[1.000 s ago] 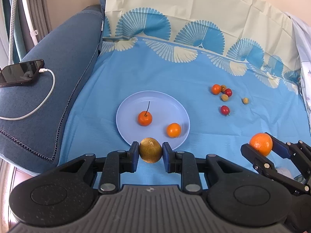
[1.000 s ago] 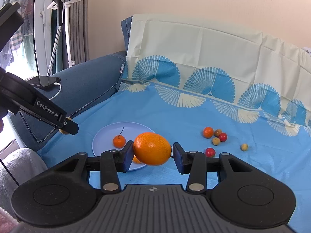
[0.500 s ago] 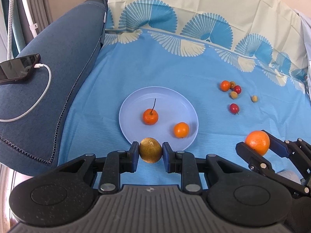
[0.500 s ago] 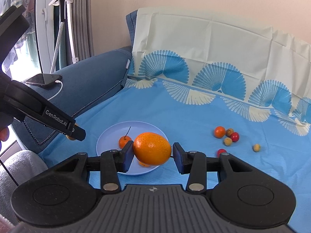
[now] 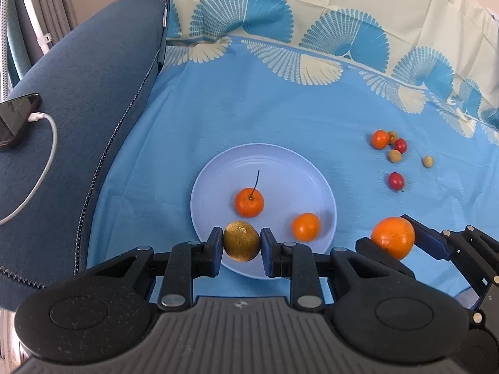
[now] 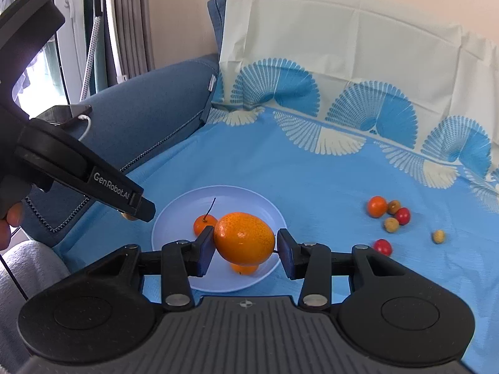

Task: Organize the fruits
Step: 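Carry the tan fruit in left tool to the plate while right tool carries the orange, then open left tool over the plate to drop the tan fruit while right tool releases the orange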

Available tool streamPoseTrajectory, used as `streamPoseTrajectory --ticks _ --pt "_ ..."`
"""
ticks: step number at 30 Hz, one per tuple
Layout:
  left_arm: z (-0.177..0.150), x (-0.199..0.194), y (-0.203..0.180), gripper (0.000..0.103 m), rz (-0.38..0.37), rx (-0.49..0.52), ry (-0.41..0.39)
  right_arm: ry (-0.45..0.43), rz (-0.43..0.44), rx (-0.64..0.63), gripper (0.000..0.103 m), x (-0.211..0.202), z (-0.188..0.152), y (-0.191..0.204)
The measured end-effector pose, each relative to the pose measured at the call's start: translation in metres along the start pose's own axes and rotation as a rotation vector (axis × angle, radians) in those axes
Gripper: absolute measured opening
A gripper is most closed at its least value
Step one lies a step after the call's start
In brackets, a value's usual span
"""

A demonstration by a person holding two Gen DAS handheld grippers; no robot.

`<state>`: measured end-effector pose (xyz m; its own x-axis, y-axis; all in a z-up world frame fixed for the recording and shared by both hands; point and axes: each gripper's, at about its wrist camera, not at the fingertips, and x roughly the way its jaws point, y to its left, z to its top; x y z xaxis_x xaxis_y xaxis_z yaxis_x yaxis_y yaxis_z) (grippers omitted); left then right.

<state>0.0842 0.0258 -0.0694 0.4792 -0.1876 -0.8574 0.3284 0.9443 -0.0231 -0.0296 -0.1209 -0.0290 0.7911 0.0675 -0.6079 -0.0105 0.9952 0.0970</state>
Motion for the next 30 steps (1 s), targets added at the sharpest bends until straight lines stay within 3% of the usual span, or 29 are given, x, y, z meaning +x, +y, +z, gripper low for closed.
streamPoseTrajectory --ticks 27,28,30 --pt "0.035 0.098 0.004 0.028 0.050 0.033 0.093 0.127 0.010 -0.021 0.045 0.117 0.012 -0.009" --pt "0.036 0.099 0.004 0.030 0.046 0.037 0.088 0.128 0.010 -0.025 0.045 0.119 0.013 -0.009" --pt "0.038 0.097 0.005 0.053 0.039 0.035 0.076 0.132 0.021 -0.036 0.046 0.123 0.014 -0.009"
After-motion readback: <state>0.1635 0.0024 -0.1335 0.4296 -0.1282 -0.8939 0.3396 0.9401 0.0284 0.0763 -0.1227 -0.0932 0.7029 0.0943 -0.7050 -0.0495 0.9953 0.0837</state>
